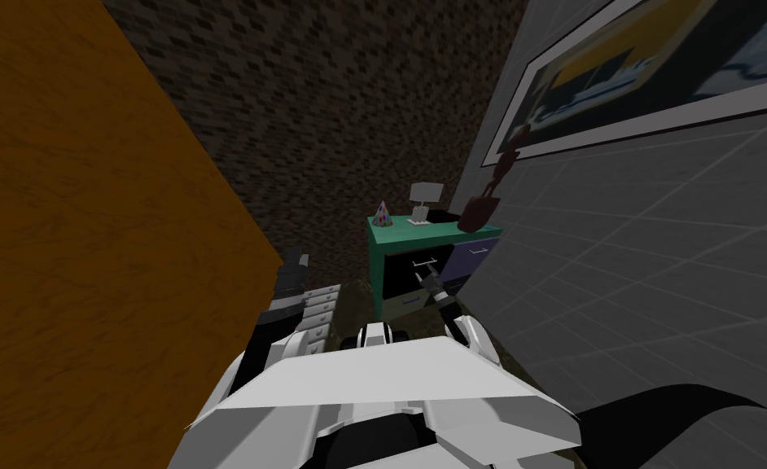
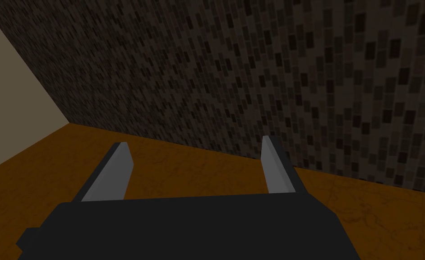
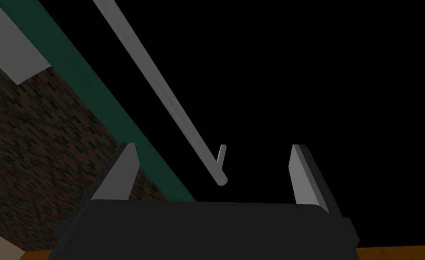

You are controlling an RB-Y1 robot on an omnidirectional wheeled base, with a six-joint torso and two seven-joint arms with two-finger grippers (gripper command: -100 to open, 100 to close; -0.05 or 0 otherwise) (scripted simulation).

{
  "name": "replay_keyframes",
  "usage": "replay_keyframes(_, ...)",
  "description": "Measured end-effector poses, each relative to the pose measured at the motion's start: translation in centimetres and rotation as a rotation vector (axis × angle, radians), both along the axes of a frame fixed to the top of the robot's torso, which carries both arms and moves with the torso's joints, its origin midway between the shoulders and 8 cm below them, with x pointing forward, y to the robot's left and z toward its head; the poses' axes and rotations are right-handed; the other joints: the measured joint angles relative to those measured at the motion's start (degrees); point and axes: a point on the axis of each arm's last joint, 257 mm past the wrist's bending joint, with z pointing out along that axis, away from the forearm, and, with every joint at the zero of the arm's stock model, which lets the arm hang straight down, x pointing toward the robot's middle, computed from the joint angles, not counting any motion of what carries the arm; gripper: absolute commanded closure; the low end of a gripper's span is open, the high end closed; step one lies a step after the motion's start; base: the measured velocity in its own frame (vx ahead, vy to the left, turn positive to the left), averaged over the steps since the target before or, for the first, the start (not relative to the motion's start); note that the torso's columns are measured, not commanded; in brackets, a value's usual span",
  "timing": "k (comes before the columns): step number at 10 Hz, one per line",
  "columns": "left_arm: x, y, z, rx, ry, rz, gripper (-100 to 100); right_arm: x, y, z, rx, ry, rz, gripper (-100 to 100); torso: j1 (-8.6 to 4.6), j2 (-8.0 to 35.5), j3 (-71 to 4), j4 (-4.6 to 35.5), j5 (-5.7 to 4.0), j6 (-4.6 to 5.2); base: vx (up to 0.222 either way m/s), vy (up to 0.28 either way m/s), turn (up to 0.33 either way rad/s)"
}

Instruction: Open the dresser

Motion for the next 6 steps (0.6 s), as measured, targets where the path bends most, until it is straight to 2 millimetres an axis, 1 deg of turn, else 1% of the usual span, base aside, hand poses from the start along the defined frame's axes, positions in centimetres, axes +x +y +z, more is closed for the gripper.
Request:
replay_keyframes(1,0.0,0.0,0.0,0.0,0.0,0.0,0,0.01,0.04,-0.02,0.001,0.0,-0.001,-100,-0.02,0.0,0.0,0.0,0.0,0.0,0.039,0.031,0.045)
replay_keyframes(3,0.0,0.0,0.0,0.0,0.0,0.0,0,0.36,-0.74,0.74,-0.003,-0.001,-0.006,-100,0.18,-0.2,-0.1,-0.1,0.05,0.0,0.059,0.036,0.022)
replay_keyframes(4,0.0,0.0,0.0,0.0,0.0,0.0,0,0.4,-0.82,0.78,-0.001,0.0,-0.008,100,0.08,-0.1,0.0,0.0,0.02,0.01,-0.04,-0.033,-0.054)
replay_keyframes(5,0.0,0.0,0.0,0.0,0.0,0.0,0,0.23,-0.46,0.4,0.003,0.001,-0.006,100,-0.1,0.2,0.1,0.0,-0.03,0.02,-0.024,-0.029,-0.038)
replay_keyframes(6,0.0,0.0,0.0,0.0,0.0,0.0,0,0.24,-0.45,0.68,-0.001,-0.007,-0.005,-100,-0.05,-0.1,0.0,-0.2,-0.15,-0.13,-0.01,0.0,0.003)
